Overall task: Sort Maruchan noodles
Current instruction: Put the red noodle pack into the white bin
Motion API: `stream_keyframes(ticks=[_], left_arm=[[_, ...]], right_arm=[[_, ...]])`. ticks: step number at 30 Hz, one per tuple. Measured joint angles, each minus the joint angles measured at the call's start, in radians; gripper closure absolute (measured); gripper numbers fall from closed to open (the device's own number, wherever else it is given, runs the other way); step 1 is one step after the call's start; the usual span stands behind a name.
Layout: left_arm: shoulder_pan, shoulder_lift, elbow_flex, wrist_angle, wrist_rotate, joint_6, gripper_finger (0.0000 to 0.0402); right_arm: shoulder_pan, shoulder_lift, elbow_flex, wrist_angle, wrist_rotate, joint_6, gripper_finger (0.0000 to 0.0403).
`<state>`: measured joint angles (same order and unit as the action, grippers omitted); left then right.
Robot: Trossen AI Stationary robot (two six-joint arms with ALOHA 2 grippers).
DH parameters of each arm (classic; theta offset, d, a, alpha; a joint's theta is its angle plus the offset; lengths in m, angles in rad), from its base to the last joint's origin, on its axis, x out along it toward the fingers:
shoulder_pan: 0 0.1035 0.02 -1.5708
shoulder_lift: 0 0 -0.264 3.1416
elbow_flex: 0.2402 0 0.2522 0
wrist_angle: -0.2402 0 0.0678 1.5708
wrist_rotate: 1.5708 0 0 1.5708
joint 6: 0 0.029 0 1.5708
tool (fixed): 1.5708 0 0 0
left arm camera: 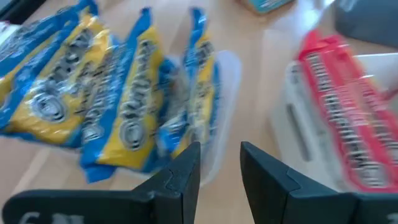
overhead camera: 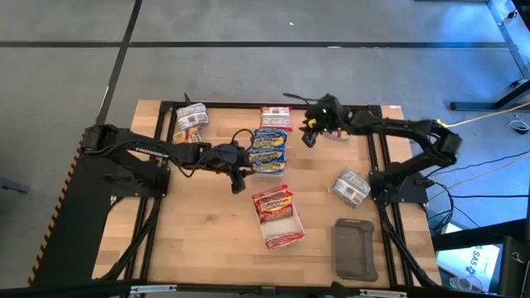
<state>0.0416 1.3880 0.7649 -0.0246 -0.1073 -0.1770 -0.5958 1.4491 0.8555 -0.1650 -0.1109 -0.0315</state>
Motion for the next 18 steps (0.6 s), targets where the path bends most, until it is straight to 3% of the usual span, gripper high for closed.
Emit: stream_keyframes(ticks=[9,18], left_arm=[[0.079,0.0,-0.002,0.027,0.001,0.083,0.0295],[0.1,0.0,-0.002,0.037,0.006,0.129,0.0295]], right_arm=[[-0.14,0.244,0.296,-0.112,-0.017,0.004,0.0362],[-0.174,0.457,0.483,-0.149,-0.123,0.077,0.0401]])
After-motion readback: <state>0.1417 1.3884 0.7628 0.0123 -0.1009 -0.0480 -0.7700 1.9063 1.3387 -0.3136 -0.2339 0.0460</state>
